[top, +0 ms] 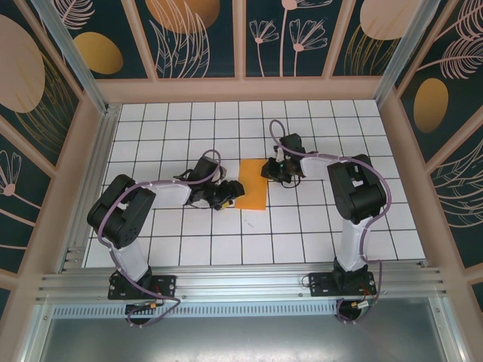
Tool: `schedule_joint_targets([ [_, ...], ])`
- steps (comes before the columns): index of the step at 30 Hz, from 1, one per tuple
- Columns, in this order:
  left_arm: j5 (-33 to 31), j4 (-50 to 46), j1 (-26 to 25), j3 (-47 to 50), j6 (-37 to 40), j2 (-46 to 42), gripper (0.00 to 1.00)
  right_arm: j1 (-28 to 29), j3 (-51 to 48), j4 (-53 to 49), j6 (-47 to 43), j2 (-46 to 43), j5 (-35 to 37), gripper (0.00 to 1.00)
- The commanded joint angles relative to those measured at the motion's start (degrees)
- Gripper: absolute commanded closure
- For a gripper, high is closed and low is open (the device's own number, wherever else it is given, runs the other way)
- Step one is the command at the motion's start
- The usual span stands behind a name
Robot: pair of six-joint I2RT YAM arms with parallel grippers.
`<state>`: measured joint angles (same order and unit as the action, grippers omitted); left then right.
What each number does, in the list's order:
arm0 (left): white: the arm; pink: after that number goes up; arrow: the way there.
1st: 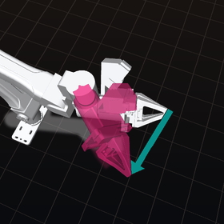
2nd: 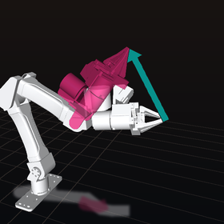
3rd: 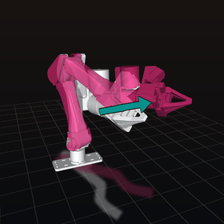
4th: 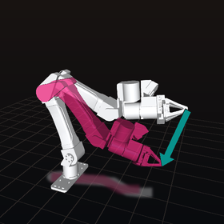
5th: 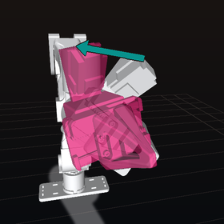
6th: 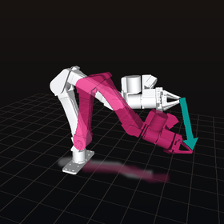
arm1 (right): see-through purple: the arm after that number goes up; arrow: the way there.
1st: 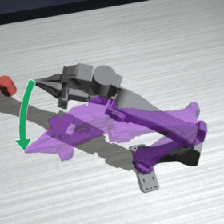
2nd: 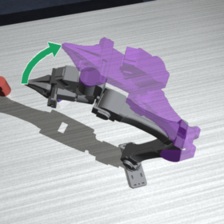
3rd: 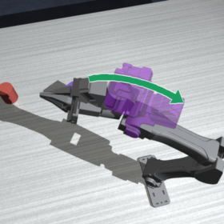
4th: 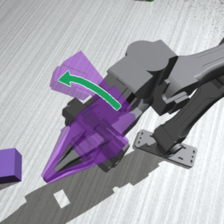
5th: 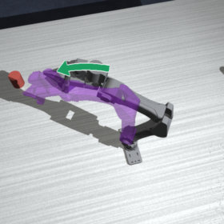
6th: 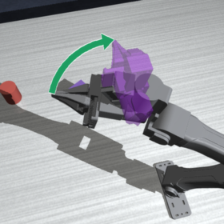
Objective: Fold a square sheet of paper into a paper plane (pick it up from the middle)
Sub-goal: Fold the triangle a second time at the center of the table.
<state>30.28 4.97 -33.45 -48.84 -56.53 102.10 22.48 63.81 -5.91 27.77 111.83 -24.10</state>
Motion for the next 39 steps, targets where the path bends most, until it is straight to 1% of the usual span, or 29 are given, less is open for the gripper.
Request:
schedule_joint_targets([
  [1,4.0,0.5,-0.5,1.2,0.6,-0.3,0.37,-0.3,-1.9,-2.5,0.6,3.0,1.3,0.8],
  [4,4.8,1.5,-0.7,1.5,0.0,0.0,0.43,-0.3,-2.0,-2.4,0.6,3.2,1.3,0.81],
  [6,4.2,1.2,-0.8,1.5,0.0,0.0,0.47,-0.3,-2.1,-2.3,0.7,3.3,1.1,0.81],
  [9,3.4,1.2,-0.8,1.4,0.0,0.1,0.55,-0.2,-2.2,-2.2,0.8,3.4,1.2,0.81],
  [11,2.8,1.4,-0.8,1.3,-0.4,0.4,0.62,-0.2,-2.2,-2.2,0.8,3.4,1.1,0.81],
  [13,1.7,1.0,-0.8,1.1,-0.5,0.8,0.69,-0.2,-2.4,-2.2,0.8,3.1,0.8,0.81],
  [16,-1.2,-1.7,-0.8,0.4,0.3,1.0,0.82,-0.2,-2.7,-1.6,0.8,1.8,-0.2,0.81],
  [20,-5.2,-6.8,-0.7,-1.0,3.2,0.7,0.94,0.1,-2.4,-1.5,0.8,-0.4,-2.5,0.81],
  [22,-7.4,-9.8,-0.7,-2.0,5.1,0.5,0.98,0.7,-2.1,-2.0,0.5,-1.1,-3.0,0.8],
  [23,-8.5,-11.5,-0.7,-2.6,6.1,0.5,1.0,1.0,-2.1,-2.0,0.4,-1.8,-3.2,0.8],
  [29,-13.3,-19.2,-0.7,-5.4,10.5,0.3,1.0,1.5,-2.2,-1.5,-0.1,-5.0,-4.8,0.78],
  [35,-12.3,-19.5,-0.7,-6.6,10.9,1.0,1.0,1.5,-0.6,-1.9,-0.4,-1.5,-2.9,0.79],
  [39,-11.9,-19.8,-0.7,-6.5,10.9,0.8,1.0,1.4,1.2,-0.9,-0.9,0.0,-5.0,0.8],
])
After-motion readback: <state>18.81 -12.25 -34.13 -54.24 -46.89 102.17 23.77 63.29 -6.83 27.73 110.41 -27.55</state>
